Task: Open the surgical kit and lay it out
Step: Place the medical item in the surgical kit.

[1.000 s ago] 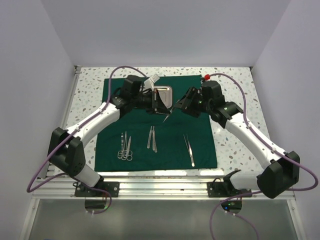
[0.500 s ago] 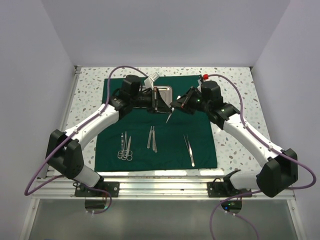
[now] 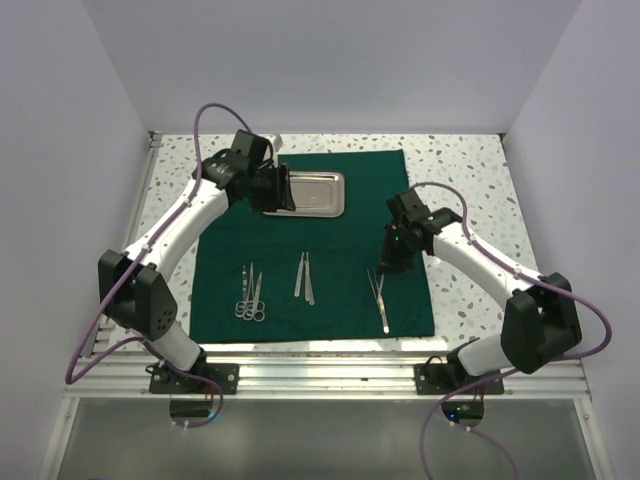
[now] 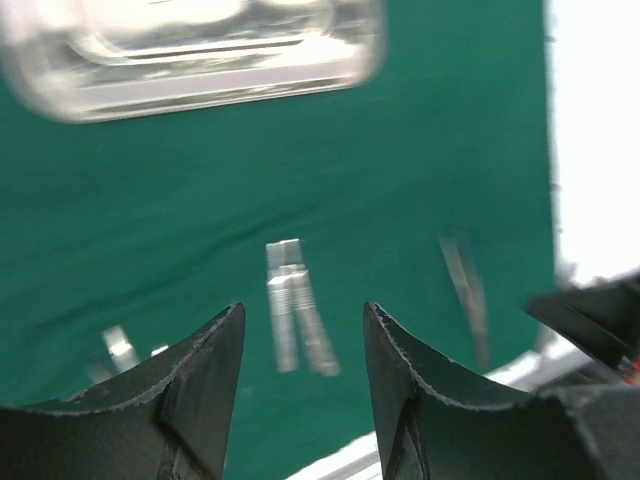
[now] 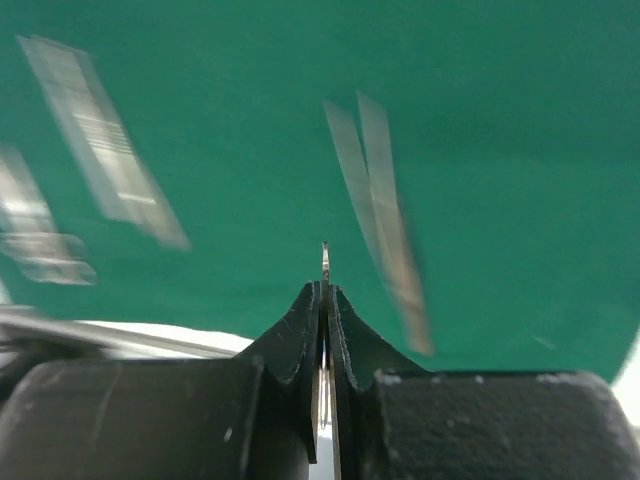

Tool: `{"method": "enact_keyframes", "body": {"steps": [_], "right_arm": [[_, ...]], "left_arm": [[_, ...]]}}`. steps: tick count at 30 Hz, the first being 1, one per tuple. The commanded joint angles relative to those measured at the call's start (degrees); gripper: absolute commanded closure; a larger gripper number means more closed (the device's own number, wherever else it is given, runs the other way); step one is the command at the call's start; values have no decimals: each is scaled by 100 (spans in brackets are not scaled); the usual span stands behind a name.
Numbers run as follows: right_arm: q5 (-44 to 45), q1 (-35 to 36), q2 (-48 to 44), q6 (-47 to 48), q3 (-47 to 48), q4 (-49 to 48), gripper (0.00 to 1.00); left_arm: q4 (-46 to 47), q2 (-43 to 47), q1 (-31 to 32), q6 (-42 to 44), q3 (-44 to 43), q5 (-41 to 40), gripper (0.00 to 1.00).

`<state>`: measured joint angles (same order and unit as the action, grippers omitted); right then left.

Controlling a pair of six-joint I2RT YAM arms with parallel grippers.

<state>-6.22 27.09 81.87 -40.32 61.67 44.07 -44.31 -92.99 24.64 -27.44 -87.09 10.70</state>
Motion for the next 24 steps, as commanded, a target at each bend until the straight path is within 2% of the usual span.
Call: {"method": "enact_keyframes", "body": {"steps": [1, 7, 12, 13, 15, 16, 18, 19, 24], "right_arm": [[305, 85, 75, 498, -400, 628, 100], [411, 367, 339, 454, -867, 225, 100], [806, 367, 558, 533, -481, 189, 100], [963, 367, 698, 594, -402, 224, 83], [1139, 376, 760, 630, -235, 321, 57], [1332, 376, 787, 630, -200, 347, 39], [1483, 367, 770, 639, -129, 356, 28], [1553, 376, 761, 656, -111, 339, 27], [1379, 367, 366, 893, 240, 242, 28]], "left_arm": [[-614, -70, -214, 433, -186, -902, 46], [-394, -184, -311, 319, -186, -728, 48], [-332, -184, -311, 239, -151, -648, 49], [-367, -176, -302, 239, -133, -674, 49], [-402, -132, -311, 248, -89, -718, 49], [-429, -106, -311, 257, -89, -779, 50], [-438, -18, -311, 283, -19, -850, 49], [-446, 9, -311, 283, -1, -902, 50], [-587, 88, -320, 327, -97, -1052, 50]]}}
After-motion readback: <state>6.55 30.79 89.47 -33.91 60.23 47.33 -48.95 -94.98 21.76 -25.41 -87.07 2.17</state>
